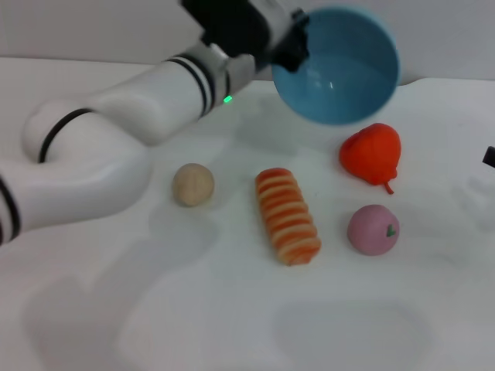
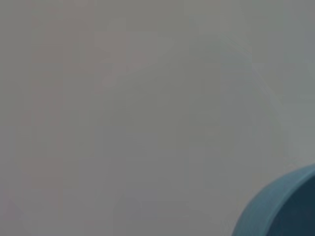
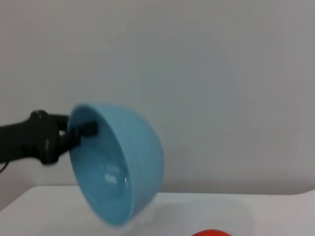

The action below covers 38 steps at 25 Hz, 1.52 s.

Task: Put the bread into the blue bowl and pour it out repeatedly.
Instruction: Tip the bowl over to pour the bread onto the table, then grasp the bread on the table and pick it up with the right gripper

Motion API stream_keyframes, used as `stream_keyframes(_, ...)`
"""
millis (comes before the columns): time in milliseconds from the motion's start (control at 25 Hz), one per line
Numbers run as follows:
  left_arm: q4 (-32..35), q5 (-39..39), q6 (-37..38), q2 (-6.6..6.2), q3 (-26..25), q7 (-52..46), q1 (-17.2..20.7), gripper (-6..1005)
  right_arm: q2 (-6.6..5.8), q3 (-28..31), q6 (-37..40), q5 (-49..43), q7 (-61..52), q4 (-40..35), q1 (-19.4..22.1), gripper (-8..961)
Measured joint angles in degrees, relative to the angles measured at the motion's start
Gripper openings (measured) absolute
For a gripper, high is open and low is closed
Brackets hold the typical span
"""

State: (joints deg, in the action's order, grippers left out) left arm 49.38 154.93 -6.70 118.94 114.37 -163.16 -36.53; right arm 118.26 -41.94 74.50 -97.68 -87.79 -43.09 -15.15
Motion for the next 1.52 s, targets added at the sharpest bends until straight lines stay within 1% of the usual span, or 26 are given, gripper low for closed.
stream_keyframes(80,2.4,-2.9,-2.0,-0.13,-0.9,-0.1,2.6,20,0.02,-0.3,0.4,0.0,0.0,0.0,-0.2,435)
stream_keyframes(160,6.2,-8.4,-1.1,-0.41,-2.4,-0.2,5.3,20,0.03,-0.4,0.4,-0.1,-0.6,-0.1,-0.8,441)
stream_keyframes(240,10.1,-12.7,4.0,-0.57,-4.9,-0.2,7.2,20,0.03,-0.9,0.6,-0.5,-1.2,-0.6,-1.6,447)
stream_keyframes(360,15.2,-17.7,16.6,-0.54,-10.5,-0.4,8.7,20,0.04,-3.4,0.9,-1.5,-2.2,-2.1,-2.9,457)
stream_keyframes(480,18.2,-19.7,29.0,-0.59,-15.3,-1.2,8.5,20,0.06,-6.4,1.0,-4.7,-4.9,-4.7,-4.9,483)
stream_keyframes(560,19.3,-19.8,38.2,-0.60,-19.0,-1.6,7.3,20,0.14,-8.7,0.8,-8.0,-7.5,-6.6,-6.5,505)
stream_keyframes(680,19.3,-20.1,51.6,-0.55,-25.5,-1.7,4.8,20,0.16,-12.6,0.6,-12.8,-11.0,-8.5,-9.0,540)
stream_keyframes(800,18.1,-20.3,61.4,-0.59,-31.8,-1.7,3.0,19,0.28,-17.0,0.5,-17.6,-14.8,-9.4,-11.4,574)
stream_keyframes(960,17.2,-20.2,67.8,-0.76,-37.1,-1.7,3.1,19,0.46,-22.5,-0.7,-19.9,-18.4,-9.3,-13.7,585)
stream_keyframes(1000,16.9,-20.1,69.0,-0.84,-38.3,-1.7,3.4,19,0.48,-25.2,-1.8,-19.9,-20.1,-9.1,-14.5,585)
stream_keyframes(1040,16.7,-20.1,70.1,-0.94,-39.4,-1.7,3.6,19,0.48,-25.2,-1.8,-19.9,-20.1,-9.1,-14.5,585)
stream_keyframes(1160,16.4,-20.1,73.4,-1.28,-42.8,-1.7,4.7,19,0.48,-29.4,-4.5,-19.9,-24.2,-8.4,-15.8,585)
stream_keyframes(1360,17.4,-19.9,76.0,-1.41,-44.1,-1.7,6.1,19,0.55,-35.5,-8.3,-19.9,-27.2,-4.4,-18.6,586)
stream_keyframes(1480,17.8,-19.4,77.6,-1.44,-44.3,-1.7,6.5,19,0.69,-40.4,-12.3,-19.6,-28.5,-0.8,-20.8,586)
stream_keyframes(1520,17.9,-19.3,78.1,-1.48,-44.4,-1.7,6.5,19,0.87,-43.0,-15.2,-19.3,-28.7,0.8,-21.6,586)
